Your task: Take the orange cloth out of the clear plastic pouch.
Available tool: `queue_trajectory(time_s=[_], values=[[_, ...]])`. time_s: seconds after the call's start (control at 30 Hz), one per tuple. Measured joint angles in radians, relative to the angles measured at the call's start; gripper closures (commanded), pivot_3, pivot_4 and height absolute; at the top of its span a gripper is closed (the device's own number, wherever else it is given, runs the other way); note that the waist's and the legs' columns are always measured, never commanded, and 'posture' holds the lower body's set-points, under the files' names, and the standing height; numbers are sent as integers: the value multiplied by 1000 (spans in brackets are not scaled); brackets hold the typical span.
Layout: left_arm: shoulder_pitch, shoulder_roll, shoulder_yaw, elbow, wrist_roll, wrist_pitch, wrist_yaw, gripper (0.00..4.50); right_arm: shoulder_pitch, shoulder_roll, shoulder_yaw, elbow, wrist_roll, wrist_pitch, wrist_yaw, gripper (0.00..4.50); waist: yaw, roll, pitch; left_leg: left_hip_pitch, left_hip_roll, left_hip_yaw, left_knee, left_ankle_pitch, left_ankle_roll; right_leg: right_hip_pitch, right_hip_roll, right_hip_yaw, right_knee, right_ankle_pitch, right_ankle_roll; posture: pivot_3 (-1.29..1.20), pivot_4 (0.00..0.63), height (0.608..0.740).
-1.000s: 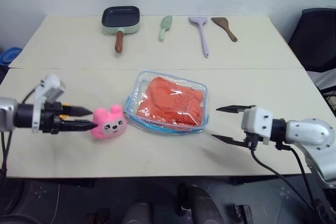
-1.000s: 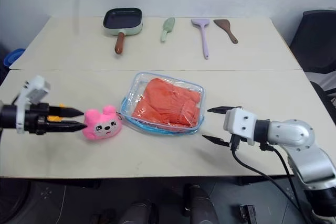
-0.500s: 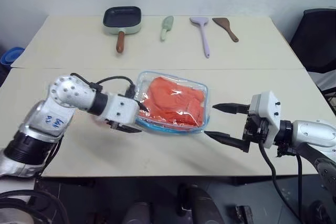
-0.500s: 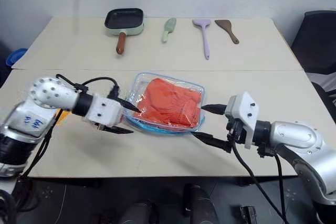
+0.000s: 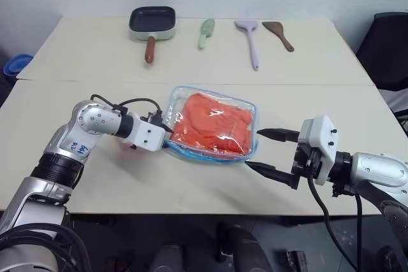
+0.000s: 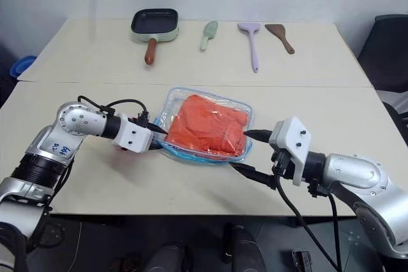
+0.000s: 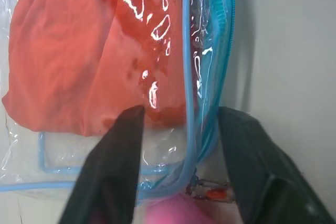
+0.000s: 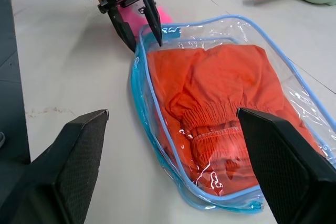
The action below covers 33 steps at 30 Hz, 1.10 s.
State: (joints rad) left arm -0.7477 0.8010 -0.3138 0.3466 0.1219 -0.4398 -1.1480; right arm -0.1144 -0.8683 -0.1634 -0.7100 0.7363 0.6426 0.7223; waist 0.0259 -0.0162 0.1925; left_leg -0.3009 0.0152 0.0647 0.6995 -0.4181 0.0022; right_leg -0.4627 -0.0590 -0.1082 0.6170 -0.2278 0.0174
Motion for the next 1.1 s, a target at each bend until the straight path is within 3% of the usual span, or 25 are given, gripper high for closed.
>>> queue_trajectory(time_s=[0.1,0.13,0.27,0.5,0.6,0.77,1.03,1.1], values=[[-7,-1,4,11,-12,-1,-12,4368,0,3,1,0,-3,0,0,419,-1,0,0,0,0,0,0,0,0,0,0,0,0,0,0,0,150,740],[-6,-1,7,13,-19,1,-17,4441,0,4,1,1,-5,-1,0,419,-1,0,0,0,0,0,0,0,0,0,0,0,0,0,0,0,150,740],[11,-2,32,-4,-89,86,-74,4441,0,6,8,1,-14,-6,0,419,-2,0,0,0,0,0,0,0,0,0,0,0,0,0,0,0,150,740],[109,-56,110,-236,-315,610,-89,4441,37,6,94,2,-139,-51,10,419,1,0,0,0,-1,-1,1,0,0,1,0,0,0,0,1,0,150,740],[136,-123,139,-350,-366,811,12,4500,54,12,154,2,-193,-74,11,1071,1,0,0,-1,-1,-1,1,0,1,1,-1,1,-1,1,2,0,150,740],[194,-193,171,-503,-407,1029,173,4500,19,44,258,21,-320,-121,-8,2815,-10,0,0,0,-1,0,0,0,0,1,0,3,0,1,2,0,150,740],[226,-192,179,-585,-414,1098,231,4500,-157,168,414,227,-563,-227,-73,2815,-13,0,0,1,-1,0,0,2,-2,0,0,2,1,0,0,0,150,740],[226,-194,179,-586,-414,1103,241,4500,-191,176,459,288,-628,-278,-67,2445,-13,0,0,1,-1,0,1,2,-2,0,0,2,1,0,0,0,150,740]])
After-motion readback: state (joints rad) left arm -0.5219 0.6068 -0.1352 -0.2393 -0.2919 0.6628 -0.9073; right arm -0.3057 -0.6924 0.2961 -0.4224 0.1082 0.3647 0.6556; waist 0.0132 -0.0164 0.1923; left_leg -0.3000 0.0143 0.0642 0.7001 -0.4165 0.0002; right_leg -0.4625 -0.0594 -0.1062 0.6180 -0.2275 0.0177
